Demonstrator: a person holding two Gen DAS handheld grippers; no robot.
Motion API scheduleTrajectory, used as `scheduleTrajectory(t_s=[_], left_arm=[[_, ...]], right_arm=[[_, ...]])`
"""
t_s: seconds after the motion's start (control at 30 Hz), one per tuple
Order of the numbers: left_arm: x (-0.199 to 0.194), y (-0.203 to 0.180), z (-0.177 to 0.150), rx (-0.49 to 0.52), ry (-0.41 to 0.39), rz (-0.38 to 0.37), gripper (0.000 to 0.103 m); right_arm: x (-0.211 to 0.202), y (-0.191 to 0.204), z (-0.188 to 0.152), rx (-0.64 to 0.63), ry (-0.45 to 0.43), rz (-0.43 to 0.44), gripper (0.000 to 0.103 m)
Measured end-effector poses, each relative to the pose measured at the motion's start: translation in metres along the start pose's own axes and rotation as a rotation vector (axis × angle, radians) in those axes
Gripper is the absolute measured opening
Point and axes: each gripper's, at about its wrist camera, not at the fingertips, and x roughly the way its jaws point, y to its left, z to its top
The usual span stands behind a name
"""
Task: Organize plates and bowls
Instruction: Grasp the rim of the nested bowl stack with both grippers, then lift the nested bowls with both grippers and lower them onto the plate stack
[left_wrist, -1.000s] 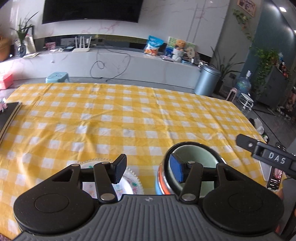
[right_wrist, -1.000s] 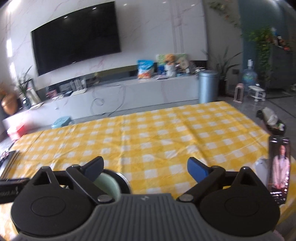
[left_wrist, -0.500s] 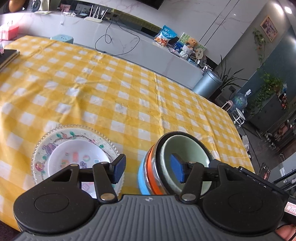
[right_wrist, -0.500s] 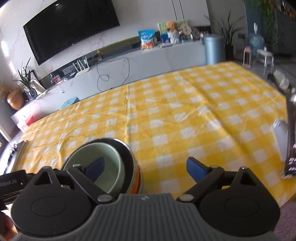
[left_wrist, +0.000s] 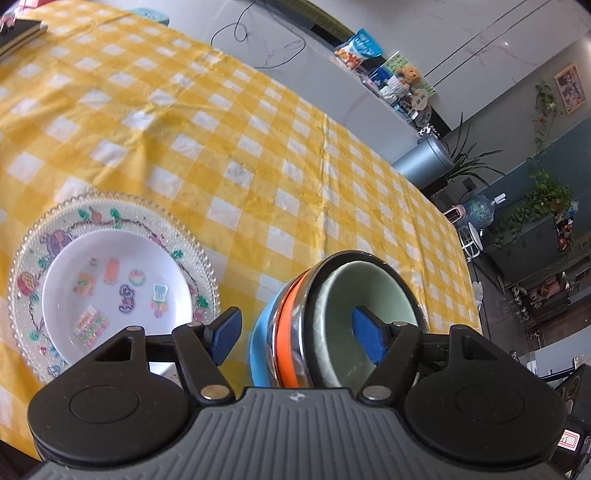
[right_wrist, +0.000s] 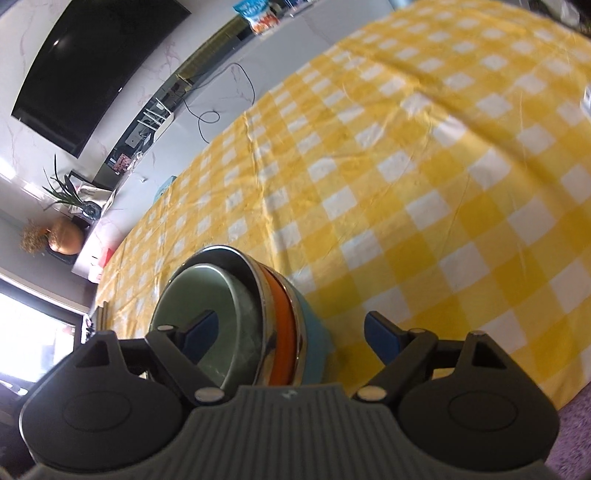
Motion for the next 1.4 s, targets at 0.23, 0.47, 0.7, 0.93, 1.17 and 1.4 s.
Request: scheduleTrajectory(t_s=[0.23,0.47,0.7,0.93,1.17,1.4], left_arm=[[0.017,0.009,0.001,-0.067,0.061,-0.024,0.080],[0.030,0.011,-0.002,-0.096,0.110,-0.030,0.074],[0.033,0.009,-0.004,-0.103,0.130,-0.003,0.062],[0.034,0.006,-0.003,-0.104,0.130,0.002,0.061],[0.030,0.001,-0.001,-0.066,0.103,0.017,0.062],[0.028,-0.003,-0.003,-0.062,0.114,0.019,0.062]], right_arm=[[0.016,-0.011,0.005,0.090,0.069,0.048,0.076],[0.025,-0.014,0.007,0.125,0.113,0.053,0.069],[0.027,-0.012,0.006,0.129,0.127,0.061,0.057],[0.027,-0.006,0.006,0.116,0.124,0.020,0.054],[0.026,-0.006,0.006,0.135,0.127,0.002,0.046],[0.021,-0.008,0.003,0.136,0.126,0.003,0.045]])
